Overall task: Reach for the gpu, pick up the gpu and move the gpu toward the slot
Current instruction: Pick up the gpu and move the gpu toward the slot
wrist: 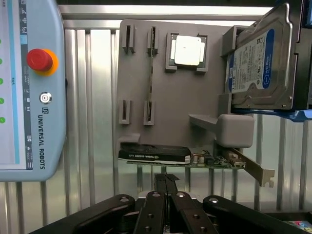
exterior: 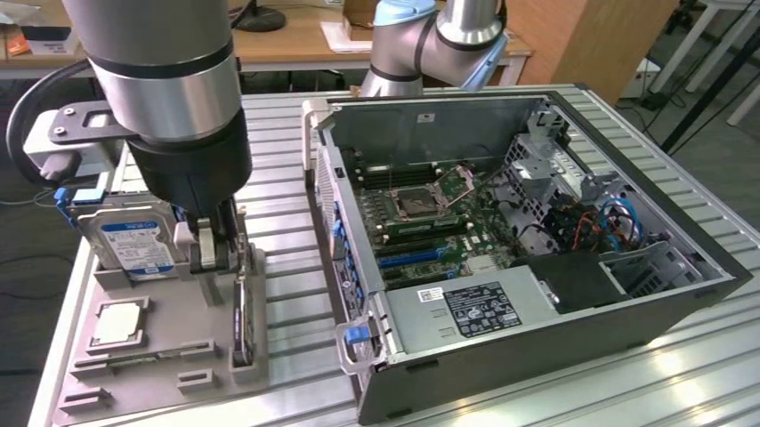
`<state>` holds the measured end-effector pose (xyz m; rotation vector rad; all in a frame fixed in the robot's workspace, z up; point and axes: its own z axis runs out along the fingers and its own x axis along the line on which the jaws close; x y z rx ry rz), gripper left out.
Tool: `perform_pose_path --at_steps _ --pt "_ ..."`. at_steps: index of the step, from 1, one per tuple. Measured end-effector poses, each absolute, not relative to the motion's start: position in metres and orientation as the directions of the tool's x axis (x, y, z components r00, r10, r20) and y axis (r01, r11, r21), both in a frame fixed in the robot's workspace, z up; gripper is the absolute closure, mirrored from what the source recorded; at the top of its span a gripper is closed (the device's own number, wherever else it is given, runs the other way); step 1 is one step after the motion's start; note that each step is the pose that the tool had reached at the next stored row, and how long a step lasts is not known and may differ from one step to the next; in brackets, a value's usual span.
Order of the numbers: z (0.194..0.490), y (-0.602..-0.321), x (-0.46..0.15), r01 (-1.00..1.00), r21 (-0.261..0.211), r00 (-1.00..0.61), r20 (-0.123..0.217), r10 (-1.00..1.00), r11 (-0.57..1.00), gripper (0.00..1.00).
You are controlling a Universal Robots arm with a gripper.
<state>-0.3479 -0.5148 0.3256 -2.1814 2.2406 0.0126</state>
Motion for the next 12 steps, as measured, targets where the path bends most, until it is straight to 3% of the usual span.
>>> perform_pose_path --at_steps 12 --pt "0.314 -0.518 -0.348 -1.0 -0.004 -0.027 -0.016 -1.0 0.027 0.89"
